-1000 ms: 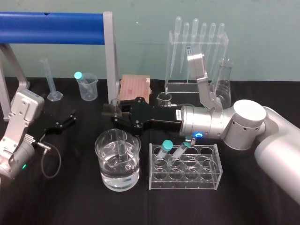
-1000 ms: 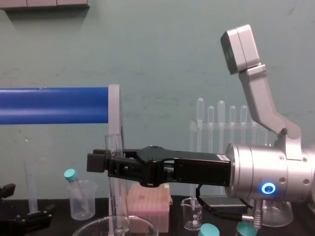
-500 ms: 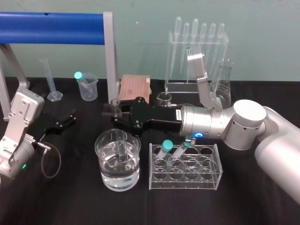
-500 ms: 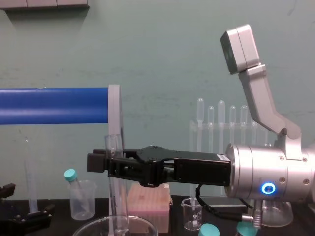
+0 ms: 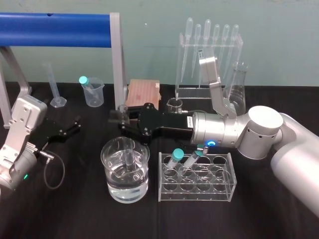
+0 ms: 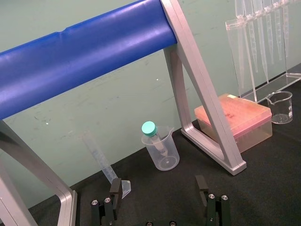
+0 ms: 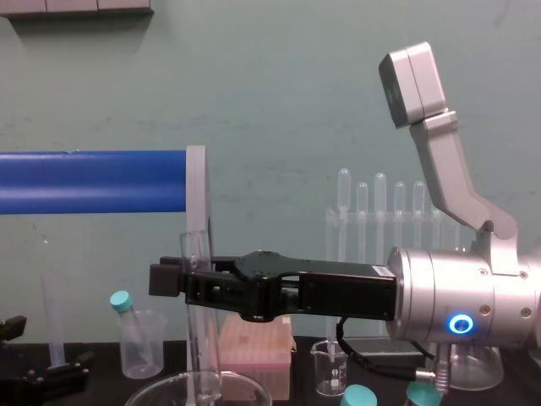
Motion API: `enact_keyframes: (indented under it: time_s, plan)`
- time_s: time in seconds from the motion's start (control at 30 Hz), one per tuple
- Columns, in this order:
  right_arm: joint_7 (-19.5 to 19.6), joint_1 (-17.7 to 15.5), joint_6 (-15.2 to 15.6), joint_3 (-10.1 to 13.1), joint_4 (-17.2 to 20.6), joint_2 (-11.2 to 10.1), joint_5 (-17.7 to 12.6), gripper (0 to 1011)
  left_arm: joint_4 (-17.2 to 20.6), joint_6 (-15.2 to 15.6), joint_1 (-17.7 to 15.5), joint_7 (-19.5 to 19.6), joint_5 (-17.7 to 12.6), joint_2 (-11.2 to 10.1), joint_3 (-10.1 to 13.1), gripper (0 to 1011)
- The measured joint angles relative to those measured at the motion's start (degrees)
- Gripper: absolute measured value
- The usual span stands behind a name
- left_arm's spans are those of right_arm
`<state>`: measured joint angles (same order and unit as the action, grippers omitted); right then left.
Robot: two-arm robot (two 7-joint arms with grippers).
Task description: Hold the test tube with one hand and immerse one end into the beaker, then return it to the test tube rack.
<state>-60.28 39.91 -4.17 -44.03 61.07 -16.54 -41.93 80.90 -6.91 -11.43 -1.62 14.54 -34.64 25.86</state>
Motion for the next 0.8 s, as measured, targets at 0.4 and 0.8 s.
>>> enact_keyframes:
  time_s: [0.4,0.8]
  plan:
    - [0.00,0.00,0.00,0.00,0.00,0.00,0.00,242,0.00,0.00,0.00,0.00,0.00,0.00,0.00,1000]
    - [-1.47,-1.02,-2.24,1.92,3.15,-0.68,-1.90,242,0.00,0.00,0.00,0.00,0.00,0.00,0.00,1000]
